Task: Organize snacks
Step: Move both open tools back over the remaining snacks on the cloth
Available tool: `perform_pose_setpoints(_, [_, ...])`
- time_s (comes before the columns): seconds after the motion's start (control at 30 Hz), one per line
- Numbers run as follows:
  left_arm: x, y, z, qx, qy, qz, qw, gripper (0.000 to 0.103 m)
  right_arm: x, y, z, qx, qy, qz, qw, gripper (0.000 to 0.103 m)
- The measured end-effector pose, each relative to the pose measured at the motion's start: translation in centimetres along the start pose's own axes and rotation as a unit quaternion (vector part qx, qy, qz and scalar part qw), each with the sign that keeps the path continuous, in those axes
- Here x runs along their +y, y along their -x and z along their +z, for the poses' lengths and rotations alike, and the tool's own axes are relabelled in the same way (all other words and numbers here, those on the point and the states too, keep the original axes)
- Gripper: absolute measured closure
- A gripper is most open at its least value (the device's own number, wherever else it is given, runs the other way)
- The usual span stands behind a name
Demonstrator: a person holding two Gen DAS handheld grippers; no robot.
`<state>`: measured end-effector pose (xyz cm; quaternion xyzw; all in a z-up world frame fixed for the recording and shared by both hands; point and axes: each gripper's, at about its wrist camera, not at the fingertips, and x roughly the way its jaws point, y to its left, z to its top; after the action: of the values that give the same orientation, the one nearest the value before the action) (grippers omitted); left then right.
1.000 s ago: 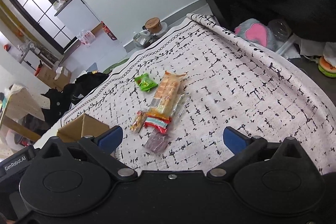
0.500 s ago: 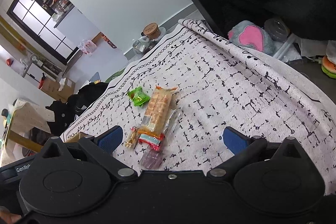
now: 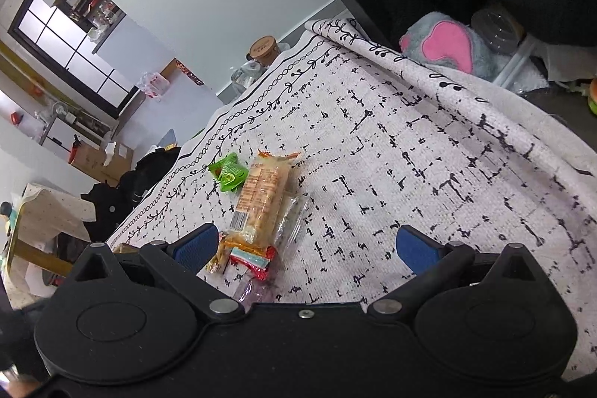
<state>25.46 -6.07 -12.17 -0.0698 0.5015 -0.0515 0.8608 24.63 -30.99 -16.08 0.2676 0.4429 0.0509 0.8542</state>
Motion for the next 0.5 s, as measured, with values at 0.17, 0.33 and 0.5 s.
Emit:
perform_pose_setpoints(0.17, [-0.3, -1.9, -0.3, 0.018, -0.006, -0.011, 0.9998, 0.017, 0.0, -1.5, 0.3, 0.004, -0.001, -0.003, 1.000, 0.002])
perform_pose_setpoints(0.33, [-0.8, -3.8, -0.7, 0.037, -0.017, -0.028, 0.9988, 0.025, -0.1, -2.9, 0.3, 0.013, -0.005, -0.009, 1.000, 0.003])
perform_pose_setpoints(0.5, [-0.5, -5.8, -1.2, 0.058, -0.020, -0.028, 0.9977, 0.033, 0.2, -4.0, 0.1, 0.023, -0.004, -0.010, 1.000, 0.004])
